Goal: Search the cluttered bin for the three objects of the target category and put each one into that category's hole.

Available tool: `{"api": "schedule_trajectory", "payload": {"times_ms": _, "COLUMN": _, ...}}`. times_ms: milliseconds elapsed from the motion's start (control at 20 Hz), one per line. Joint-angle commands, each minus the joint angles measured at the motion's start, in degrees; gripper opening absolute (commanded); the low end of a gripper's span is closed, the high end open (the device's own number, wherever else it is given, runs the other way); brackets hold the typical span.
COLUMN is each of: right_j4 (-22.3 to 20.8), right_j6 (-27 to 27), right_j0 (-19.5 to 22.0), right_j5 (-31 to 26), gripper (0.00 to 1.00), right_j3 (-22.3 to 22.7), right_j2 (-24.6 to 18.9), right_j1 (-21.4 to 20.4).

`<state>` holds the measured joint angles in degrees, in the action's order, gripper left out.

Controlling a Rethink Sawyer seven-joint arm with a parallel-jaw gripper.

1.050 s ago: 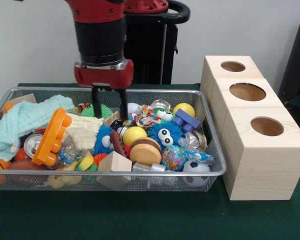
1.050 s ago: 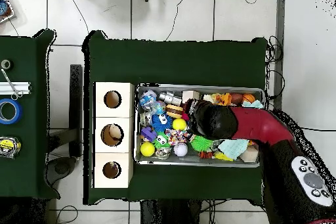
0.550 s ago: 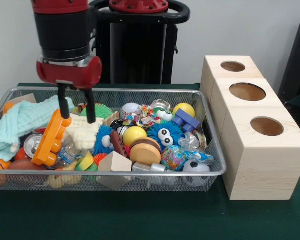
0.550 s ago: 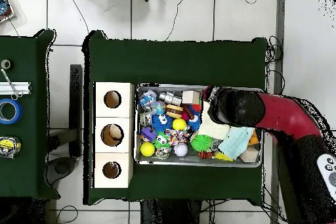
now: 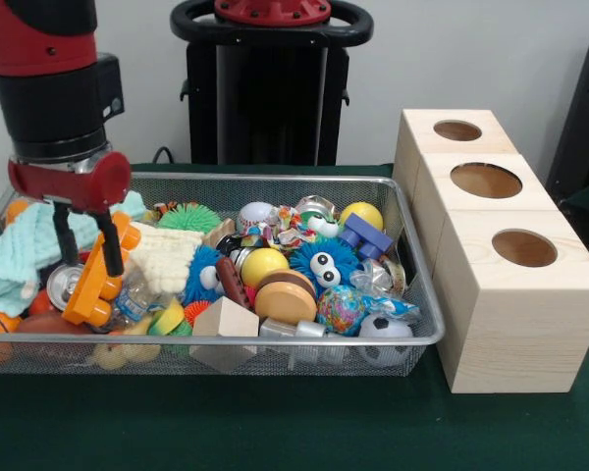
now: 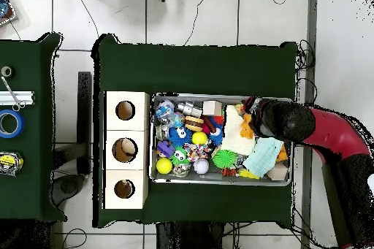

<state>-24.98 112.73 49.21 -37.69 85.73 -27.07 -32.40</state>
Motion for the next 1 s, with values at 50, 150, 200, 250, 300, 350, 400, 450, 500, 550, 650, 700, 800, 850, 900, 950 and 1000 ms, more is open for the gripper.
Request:
{"api": "schedule_trajectory", "payload": {"times_ms": 50, "right_j4": -8.0, "right_j6": -16.0, "right_j0": 3.6, "right_j5": 5.2, "gripper": 1.00, "right_j3": -0.3, "right_j2": -3.7, "right_j1": 8.4}}
{"api": "schedule_trajectory", "payload": {"times_ms": 150, "right_j4": -9.3, "right_j6": -17.0, "right_j0": 4.9, "right_j5": 6.0, "gripper": 1.00, "right_j3": 0.2, "right_j2": -4.4, "right_j1": 10.1}}
{"api": "schedule_trajectory", "payload": {"times_ms": 200, "right_j4": -9.9, "right_j6": -17.6, "right_j0": 5.5, "right_j5": 6.1, "gripper": 1.00, "right_j3": 0.8, "right_j2": -4.8, "right_j1": 10.7}}
{"api": "schedule_trajectory", "payload": {"times_ms": 250, "right_j4": -10.5, "right_j6": -17.8, "right_j0": 5.8, "right_j5": 6.3, "gripper": 1.00, "right_j3": 1.1, "right_j2": -5.0, "right_j1": 11.1}}
{"api": "schedule_trajectory", "payload": {"times_ms": 300, "right_j4": -11.2, "right_j6": -18.0, "right_j0": 6.3, "right_j5": 6.6, "gripper": 1.00, "right_j3": 1.8, "right_j2": -5.2, "right_j1": 11.2}}
{"api": "schedule_trajectory", "payload": {"times_ms": 350, "right_j4": -11.9, "right_j6": -18.1, "right_j0": 6.6, "right_j5": 6.9, "gripper": 1.00, "right_j3": 2.2, "right_j2": -5.3, "right_j1": 11.5}}
{"api": "schedule_trajectory", "payload": {"times_ms": 400, "right_j4": -12.6, "right_j6": -18.4, "right_j0": 7.0, "right_j5": 7.2, "gripper": 1.00, "right_j3": 2.7, "right_j2": -5.6, "right_j1": 11.8}}
{"api": "schedule_trajectory", "payload": {"times_ms": 450, "right_j4": -13.1, "right_j6": -18.5, "right_j0": 7.3, "right_j5": 7.3, "gripper": 1.00, "right_j3": 3.0, "right_j2": -5.8, "right_j1": 12.1}}
{"api": "schedule_trajectory", "payload": {"times_ms": 500, "right_j4": -13.8, "right_j6": -18.5, "right_j0": 7.7, "right_j5": 7.8, "gripper": 1.00, "right_j3": 3.7, "right_j2": -6.1, "right_j1": 12.3}}
{"api": "schedule_trajectory", "payload": {"times_ms": 550, "right_j4": -14.1, "right_j6": -18.3, "right_j0": 7.9, "right_j5": 8.0, "gripper": 1.00, "right_j3": 3.9, "right_j2": -6.2, "right_j1": 12.5}}
{"api": "schedule_trajectory", "payload": {"times_ms": 650, "right_j4": -15.0, "right_j6": -17.7, "right_j0": 8.1, "right_j5": 8.8, "gripper": 1.00, "right_j3": 4.7, "right_j2": -6.4, "right_j1": 12.8}}
{"api": "schedule_trajectory", "payload": {"times_ms": 700, "right_j4": -15.3, "right_j6": -17.4, "right_j0": 8.1, "right_j5": 9.0, "gripper": 1.00, "right_j3": 5.0, "right_j2": -6.6, "right_j1": 12.8}}
{"api": "schedule_trajectory", "payload": {"times_ms": 800, "right_j4": -15.9, "right_j6": -16.8, "right_j0": 8.2, "right_j5": 9.3, "gripper": 1.00, "right_j3": 5.6, "right_j2": -7.0, "right_j1": 13.1}}
{"api": "schedule_trajectory", "payload": {"times_ms": 850, "right_j4": -16.1, "right_j6": -16.4, "right_j0": 8.3, "right_j5": 9.3, "gripper": 1.00, "right_j3": 5.8, "right_j2": -7.2, "right_j1": 13.3}}
{"api": "schedule_trajectory", "payload": {"times_ms": 900, "right_j4": -16.2, "right_j6": -15.4, "right_j0": 8.2, "right_j5": 9.7, "gripper": 1.00, "right_j3": 6.3, "right_j2": -7.2, "right_j1": 13.2}}
{"api": "schedule_trajectory", "payload": {"times_ms": 950, "right_j4": -16.4, "right_j6": -14.8, "right_j0": 8.1, "right_j5": 9.8, "gripper": 1.00, "right_j3": 6.6, "right_j2": -7.2, "right_j1": 13.1}}
{"api": "schedule_trajectory", "payload": {"times_ms": 1000, "right_j4": -16.3, "right_j6": -14.4, "right_j0": 8.0, "right_j5": 9.6, "gripper": 1.00, "right_j3": 6.8, "right_j2": -7.3, "right_j1": 12.9}}
